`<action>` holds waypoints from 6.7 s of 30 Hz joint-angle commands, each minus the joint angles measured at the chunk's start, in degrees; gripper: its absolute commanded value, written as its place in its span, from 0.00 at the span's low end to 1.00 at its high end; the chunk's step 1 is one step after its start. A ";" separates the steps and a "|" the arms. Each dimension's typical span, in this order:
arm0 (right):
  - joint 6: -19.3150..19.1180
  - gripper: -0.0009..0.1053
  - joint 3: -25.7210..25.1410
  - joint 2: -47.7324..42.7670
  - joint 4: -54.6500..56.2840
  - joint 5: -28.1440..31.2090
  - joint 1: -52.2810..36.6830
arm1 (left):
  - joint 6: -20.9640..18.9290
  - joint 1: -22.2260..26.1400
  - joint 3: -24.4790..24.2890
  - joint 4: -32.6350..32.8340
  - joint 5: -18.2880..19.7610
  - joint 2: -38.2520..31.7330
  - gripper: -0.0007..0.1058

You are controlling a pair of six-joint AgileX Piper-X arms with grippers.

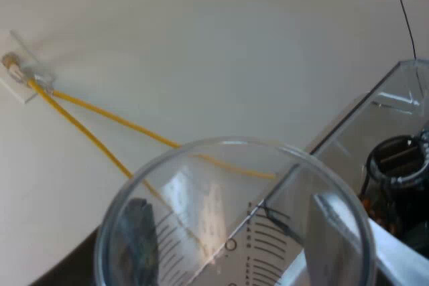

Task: Pour the beans into the coffee machine

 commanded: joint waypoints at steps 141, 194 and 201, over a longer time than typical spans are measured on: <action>2.38 0.59 -0.23 -0.67 -0.30 -0.04 0.06 | 51.28 -3.65 -7.37 -4.87 -7.62 9.19 0.27; -0.65 0.59 -0.33 -8.77 23.77 -19.43 0.13 | -9.28 16.86 11.13 15.77 3.72 -17.32 0.27; -0.65 0.59 -0.33 -9.31 25.04 -23.96 0.13 | -12.09 16.86 24.64 6.27 3.72 -24.78 0.27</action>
